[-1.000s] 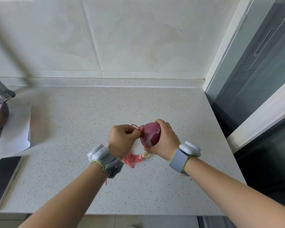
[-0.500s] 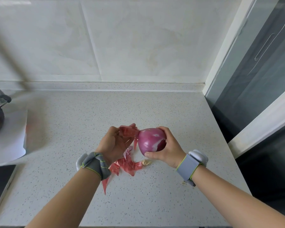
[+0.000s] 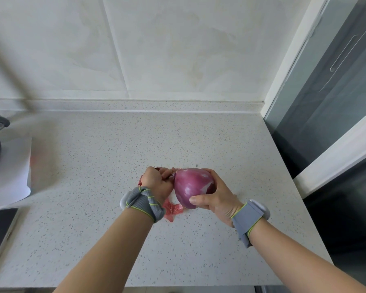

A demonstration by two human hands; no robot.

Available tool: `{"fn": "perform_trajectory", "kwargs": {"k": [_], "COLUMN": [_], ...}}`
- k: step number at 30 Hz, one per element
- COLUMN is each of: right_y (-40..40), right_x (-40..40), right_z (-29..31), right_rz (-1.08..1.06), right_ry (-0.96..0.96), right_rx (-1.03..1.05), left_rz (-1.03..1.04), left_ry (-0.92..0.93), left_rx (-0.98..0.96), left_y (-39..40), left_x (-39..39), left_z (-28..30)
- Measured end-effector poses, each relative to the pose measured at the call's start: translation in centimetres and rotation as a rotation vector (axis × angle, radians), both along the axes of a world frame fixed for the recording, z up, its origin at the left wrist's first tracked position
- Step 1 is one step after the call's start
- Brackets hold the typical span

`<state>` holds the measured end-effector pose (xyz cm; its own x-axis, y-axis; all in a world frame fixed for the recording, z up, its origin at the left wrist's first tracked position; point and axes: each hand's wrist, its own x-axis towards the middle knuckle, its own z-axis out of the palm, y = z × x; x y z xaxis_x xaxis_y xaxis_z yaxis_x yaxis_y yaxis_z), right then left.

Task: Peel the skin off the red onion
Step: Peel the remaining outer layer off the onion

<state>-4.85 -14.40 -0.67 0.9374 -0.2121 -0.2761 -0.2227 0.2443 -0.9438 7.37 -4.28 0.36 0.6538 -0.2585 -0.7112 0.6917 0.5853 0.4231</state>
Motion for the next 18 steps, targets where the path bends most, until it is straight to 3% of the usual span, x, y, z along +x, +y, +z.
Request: {"fn": "perform_trajectory", "kwargs": {"k": [2, 3, 4, 6, 8, 10, 13, 15, 18], "right_y": [0.1, 0.2, 0.3, 0.4, 0.1, -0.3, -1.0, -1.2, -1.3], "right_x": [0.0, 0.1, 0.3, 0.6, 0.8, 0.7, 0.3, 0.2, 0.2], "right_z": [-0.1, 0.0, 0.0, -0.1, -0.1, 0.0, 0.1, 0.0, -0.1], "right_rz": [0.004, 0.008, 0.009, -0.007, -0.027, -0.057, -0.111, -0.134, -0.131], "right_ry": [0.005, 0.000, -0.004, 0.003, 0.021, 0.048, 0.062, 0.067, 0.082], "right_rx": [0.105, 0.169, 0.225, 0.322, 0.441, 0.569, 0.667, 0.683, 0.646], "left_rz": [-0.066, -0.152, -0.153, -0.007, 0.023, -0.140, -0.562, -0.845, -1.047], "left_ry": [-0.020, -0.030, -0.069, -0.043, -0.013, -0.167, -0.553, -0.709, -0.799], "left_rx": [-0.037, 0.127, 0.130, -0.046, -0.077, 0.208, 0.794, 0.992, 1.219], "left_y": [0.4, 0.6, 0.5, 0.5, 0.7, 1.8, 3.4, 3.9, 3.5], "left_x": [0.3, 0.1, -0.2, -0.2, 0.5, 1.2, 1.5, 1.6, 1.7], "left_z": [-0.6, 0.2, 0.3, 0.5, 0.0, -0.5, -2.0, -3.2, -4.8]}}
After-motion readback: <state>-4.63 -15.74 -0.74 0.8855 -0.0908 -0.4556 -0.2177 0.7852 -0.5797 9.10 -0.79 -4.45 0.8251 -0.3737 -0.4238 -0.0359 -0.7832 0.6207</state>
